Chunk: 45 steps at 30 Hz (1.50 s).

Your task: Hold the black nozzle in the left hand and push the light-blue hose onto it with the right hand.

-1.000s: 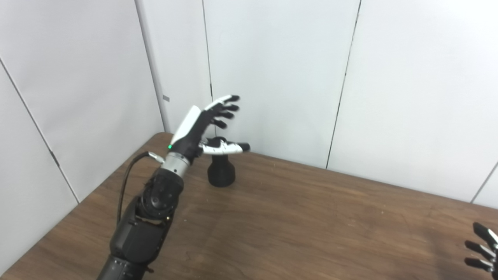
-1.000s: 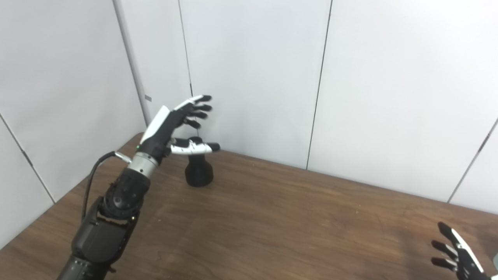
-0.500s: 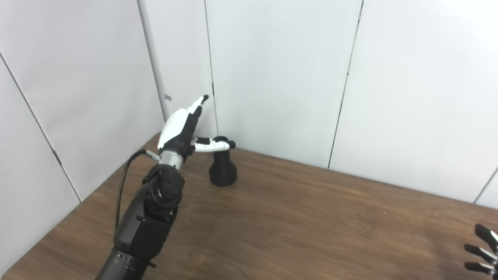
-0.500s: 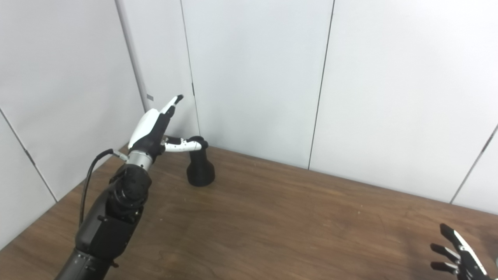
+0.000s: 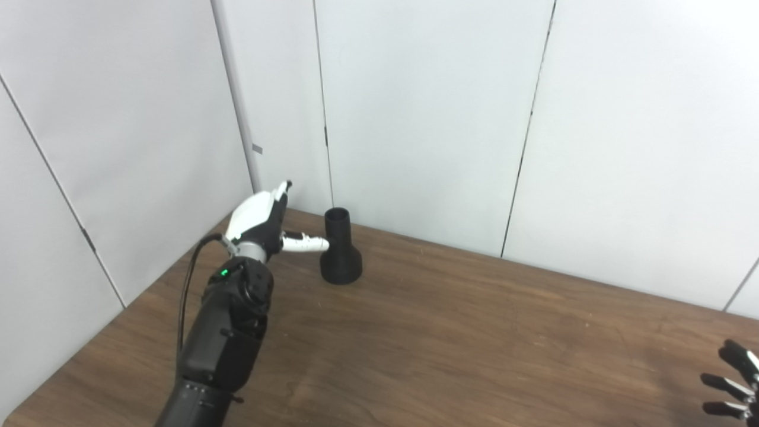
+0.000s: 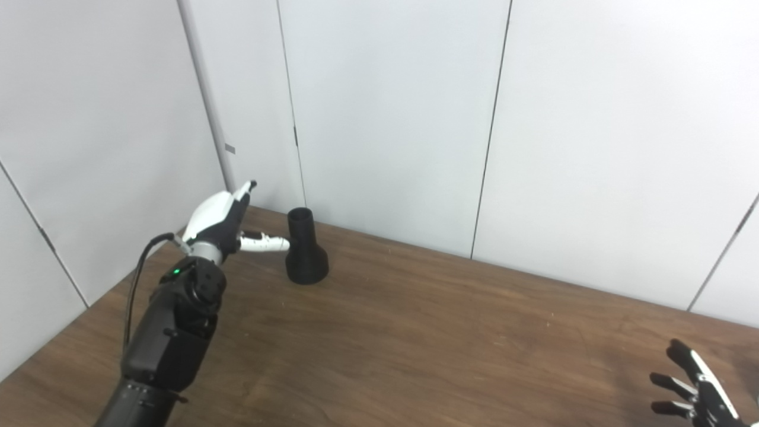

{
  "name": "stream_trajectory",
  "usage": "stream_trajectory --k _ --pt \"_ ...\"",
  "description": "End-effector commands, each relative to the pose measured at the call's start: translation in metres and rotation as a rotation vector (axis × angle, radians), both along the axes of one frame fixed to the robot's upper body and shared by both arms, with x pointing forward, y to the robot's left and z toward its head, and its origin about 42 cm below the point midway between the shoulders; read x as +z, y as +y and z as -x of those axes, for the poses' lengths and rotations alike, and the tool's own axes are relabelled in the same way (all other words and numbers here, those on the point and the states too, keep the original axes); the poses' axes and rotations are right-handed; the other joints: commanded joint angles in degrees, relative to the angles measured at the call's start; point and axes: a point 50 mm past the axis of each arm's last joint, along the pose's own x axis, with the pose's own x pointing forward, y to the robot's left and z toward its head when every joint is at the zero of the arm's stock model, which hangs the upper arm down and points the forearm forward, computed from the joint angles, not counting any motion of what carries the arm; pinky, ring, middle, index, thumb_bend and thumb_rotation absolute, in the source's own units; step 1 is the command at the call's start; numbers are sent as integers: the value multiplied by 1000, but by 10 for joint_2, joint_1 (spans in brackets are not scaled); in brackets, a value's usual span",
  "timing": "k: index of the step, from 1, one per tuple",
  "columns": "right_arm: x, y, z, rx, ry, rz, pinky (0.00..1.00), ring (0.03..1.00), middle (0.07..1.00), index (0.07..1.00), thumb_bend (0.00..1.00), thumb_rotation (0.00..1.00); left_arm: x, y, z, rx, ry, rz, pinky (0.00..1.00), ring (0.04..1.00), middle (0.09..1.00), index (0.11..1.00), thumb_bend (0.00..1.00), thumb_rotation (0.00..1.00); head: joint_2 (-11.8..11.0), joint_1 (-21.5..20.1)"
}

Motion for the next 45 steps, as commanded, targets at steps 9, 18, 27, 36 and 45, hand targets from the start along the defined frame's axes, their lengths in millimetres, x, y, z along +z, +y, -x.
stream_trajectory --k 9,18,27,36,45 --pt "20 -5 -4 14 -95 30 606 783 922 962 612 0 9 0 -11 29 3 20 1000 1000 951 937 1000 457 4 -1" --pt "18 -6 -5 9 -82 23 579 773 923 962 609 0 -4 -2 -26 -30 32 41 1000 998 954 951 1000 397 3 -4" --pt "19 -5 -2 9 -81 14 558 762 922 962 609 2 -19 -15 -45 -7 12 45 1000 989 898 911 1000 346 7 -7" --pt "20 -5 0 11 -73 10 557 757 920 961 613 15 -27 -24 -54 -4 0 19 1000 1000 903 876 1000 321 9 -13" --pt "21 -5 1 15 -67 -1 556 753 918 960 613 14 -28 -30 -58 -28 6 29 1000 965 898 844 1000 292 15 -15"
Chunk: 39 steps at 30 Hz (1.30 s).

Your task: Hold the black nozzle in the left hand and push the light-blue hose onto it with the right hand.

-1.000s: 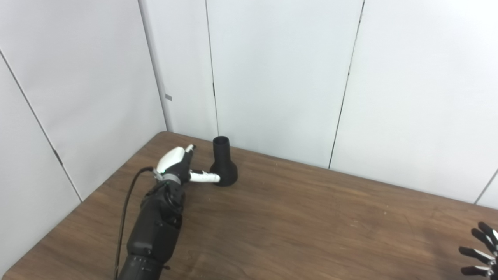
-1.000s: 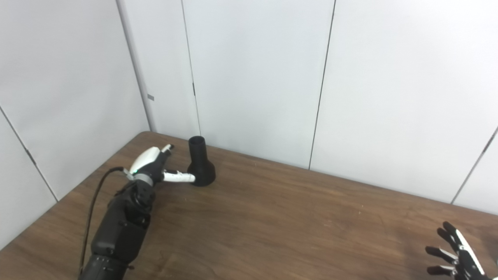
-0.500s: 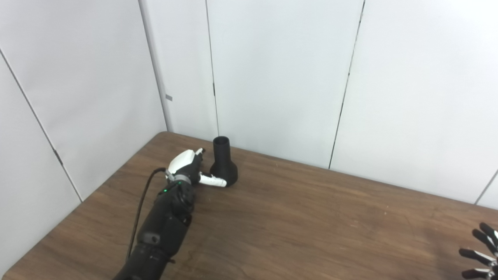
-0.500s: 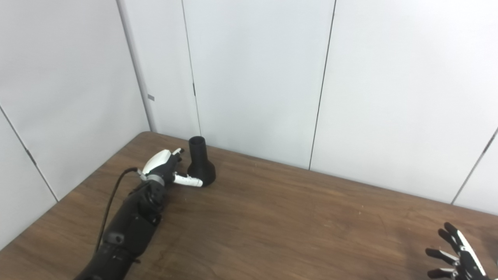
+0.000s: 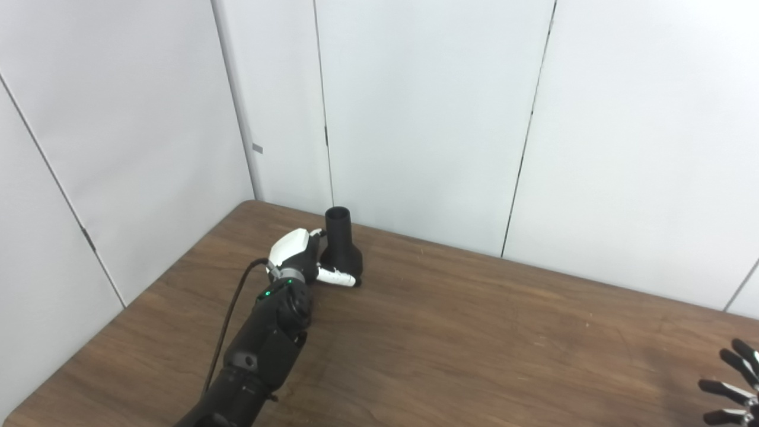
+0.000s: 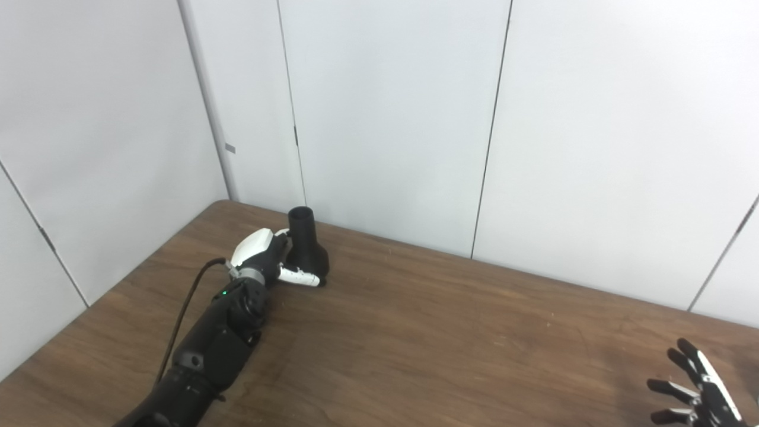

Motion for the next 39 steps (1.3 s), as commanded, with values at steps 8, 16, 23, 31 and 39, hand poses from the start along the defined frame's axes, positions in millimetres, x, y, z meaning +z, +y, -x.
stream_trajectory --k 8,16,23,31,39 --pt "19 -3 0 6 -63 0 557 752 917 960 613 23 25 -2 -13 -28 -73 -8 1000 933 854 771 1000 266 7 -8" --pt "20 -2 0 5 -62 -3 551 748 915 957 617 37 21 -2 -13 -64 -94 18 1000 796 638 660 958 202 13 -10" --pt "21 -2 0 7 -60 -9 554 749 915 957 615 56 15 2 -12 -79 -169 -40 719 607 533 462 532 4 18 -9" --pt "23 0 -1 11 -58 -9 554 751 914 957 604 66 11 2 -12 -102 -164 -59 687 578 519 466 523 0 20 -10" --pt "23 3 -2 13 -60 -9 546 749 911 957 592 70 8 -7 -11 -168 -127 -53 566 541 501 477 525 0 24 -27"
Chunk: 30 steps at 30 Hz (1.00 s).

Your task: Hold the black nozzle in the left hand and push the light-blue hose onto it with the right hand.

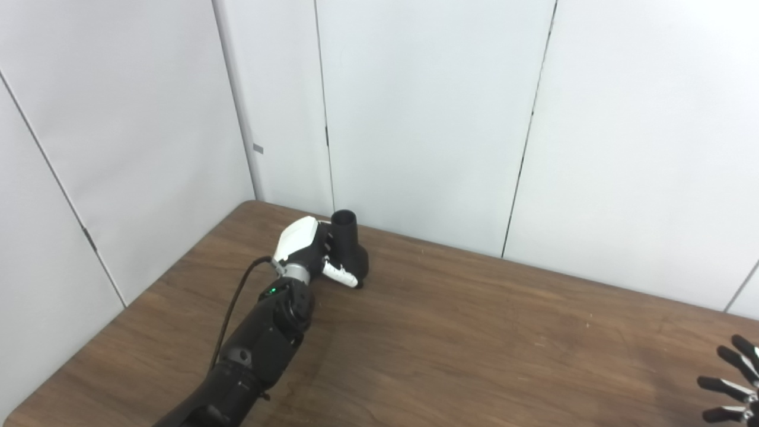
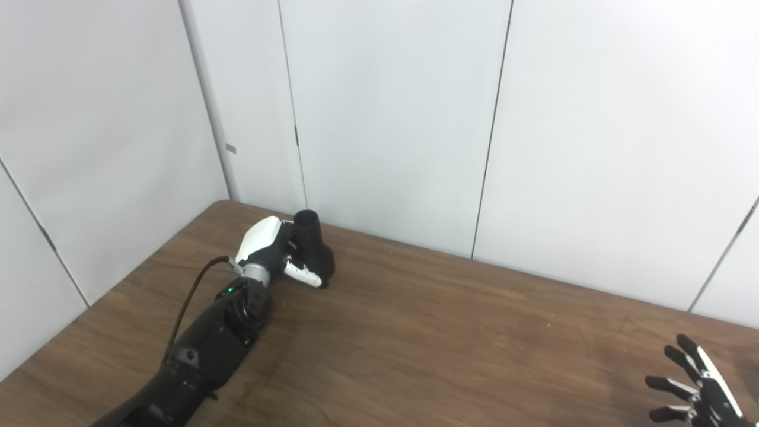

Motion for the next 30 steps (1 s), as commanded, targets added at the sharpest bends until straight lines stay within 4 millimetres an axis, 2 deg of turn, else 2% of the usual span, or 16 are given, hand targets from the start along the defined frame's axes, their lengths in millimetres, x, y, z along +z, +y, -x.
stream_trajectory --k 1,4,7,11,13,18,21,24,30 --pt "17 1 -4 9 -69 7 546 748 911 957 592 71 9 -9 -4 -66 3 -18 558 539 500 478 525 0 2 -9" --pt "16 6 -4 8 -74 14 545 739 908 954 586 80 5 -34 0 -180 40 5 607 558 506 476 525 0 5 -31" --pt "17 9 -4 4 -80 19 544 731 902 959 576 92 5 -57 3 -283 73 17 735 611 542 460 518 0 10 -50" --pt "20 11 -4 -9 -94 21 530 711 875 964 574 102 6 -93 6 -420 122 -10 803 606 533 462 520 0 20 -78" --pt "19 12 -5 -15 -101 22 525 703 860 960 587 106 8 -111 7 -487 146 -22 813 607 528 464 521 0 22 -87" --pt "18 16 -6 -22 -115 26 513 689 836 942 604 134 7 -141 8 -609 183 -29 857 613 534 457 520 0 28 -116" --pt "21 20 -3 -35 -105 26 516 689 832 930 603 151 5 -174 8 -709 185 -26 876 611 507 472 524 0 31 -135" --pt "26 24 0 -56 -83 27 526 693 830 925 605 172 4 -199 8 -776 171 -30 882 600 476 485 527 0 34 -152" --pt "29 28 0 -60 -103 40 533 688 826 922 615 187 -3 -232 8 -856 140 -60 853 584 491 479 525 0 38 -181"
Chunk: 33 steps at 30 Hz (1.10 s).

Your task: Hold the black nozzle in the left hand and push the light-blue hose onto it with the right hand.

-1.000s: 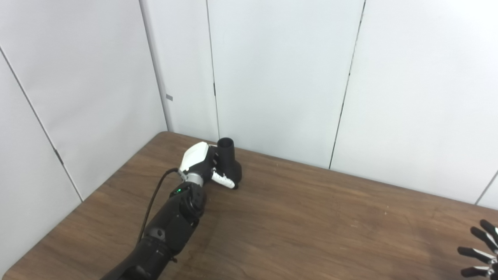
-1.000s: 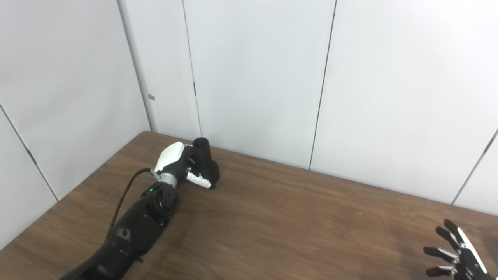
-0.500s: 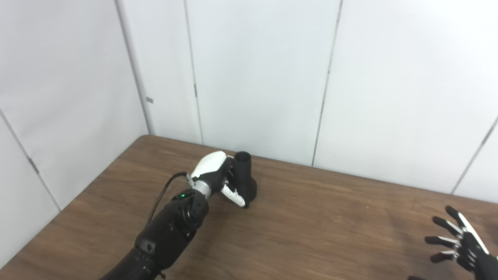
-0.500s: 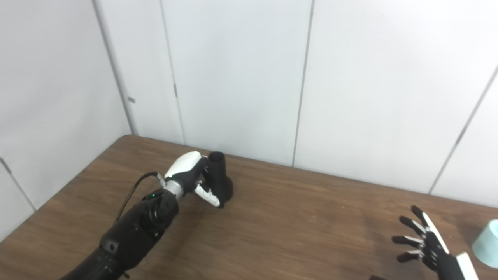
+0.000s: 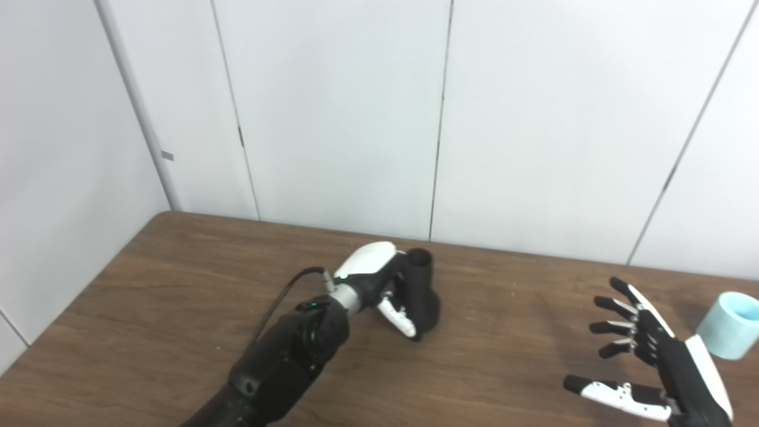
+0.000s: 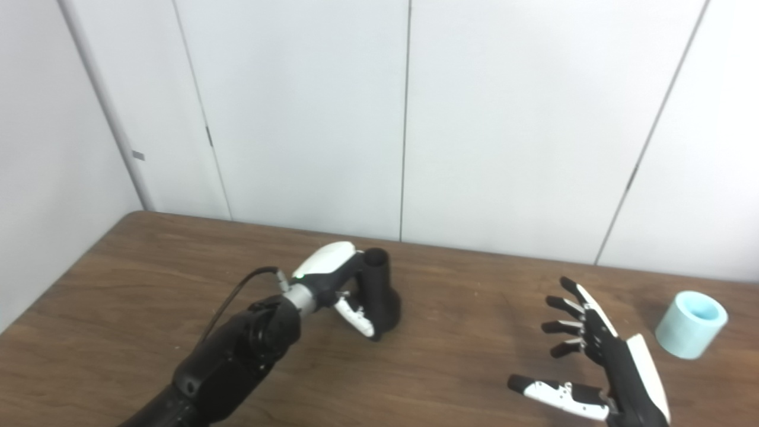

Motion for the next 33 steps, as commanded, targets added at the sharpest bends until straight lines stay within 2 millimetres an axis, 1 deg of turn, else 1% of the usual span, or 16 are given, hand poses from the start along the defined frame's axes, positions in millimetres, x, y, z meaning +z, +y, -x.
stream_trajectory --k 1,4,10,15,17,20,21,23,25,26,27,29,30,31,32,33 --pt "19 2 -3 2 -95 7 533 687 826 922 616 190 -10 -31 6 -116 36 -3 852 583 493 478 525 0 2 -6" --pt "19 4 -4 0 -104 4 532 686 826 923 615 187 -13 -39 5 -134 30 -4 849 583 490 480 525 0 4 -16" --pt "16 13 -6 -2 -123 14 525 676 824 922 623 215 -26 -59 10 -158 32 -21 858 596 496 477 525 0 7 -57" --pt "14 20 -5 3 -136 30 527 671 822 918 630 235 -37 -62 11 -161 38 -25 851 613 494 479 525 0 3 -78" --pt "14 20 -5 1 -141 37 522 669 821 917 632 236 -41 -62 10 -160 38 -30 849 609 491 481 525 0 0 -87" --pt "20 16 -5 4 -146 56 509 666 820 912 636 236 -47 -59 7 -161 45 -53 847 600 483 486 526 0 -8 -117" --pt "24 13 -5 16 -134 78 508 666 821 911 636 235 -49 -56 5 -166 46 -66 847 600 482 486 526 0 -11 -129" --pt "42 -1 -7 55 -87 192 515 700 848 904 675 201 -51 -47 2 -177 48 -101 853 601 488 482 526 0 -18 -158" --pt "63 -19 -10 61 -60 323 521 721 862 888 730 161 -53 -41 1 -188 44 -134 868 600 491 480 526 0 -20 -165" --pt "70 -24 -12 55 -56 361 522 725 863 884 740 154 -54 -39 1 -192 43 -143 871 600 491 479 526 0 -24 -189" --pt "74 -27 -12 51 -52 380 525 728 865 881 748 148 -55 -38 1 -194 41 -148 874 599 491 480 526 0 -24 -189" --pt "95 -44 -21 -3 -62 471 543 735 869 879 761 134 -57 -32 2 -203 36 -168 877 596 489 481 526 0 -35 -232" --pt "104 -52 -25 -29 -65 507 564 742 872 880 769 137 -59 -30 3 -207 34 -175 878 594 488 481 526 0 -35 -232" --pt "116 -62 -31 -60 -63 547 576 747 875 881 774 139 -60 -27 4 -210 33 -181 878 593 487 482 526 0 -39 -251" --pt "123 -68 -34 -78 -59 569 598 756 878 883 779 158 -61 -25 4 -212 33 -184 879 592 484 484 526 0 -39 -251" --pt "133 -74 -39 -103 -59 602 609 760 879 884 782 168 -62 -23 6 -217 35 -185 879 592 483 485 526 0 -43 -271"
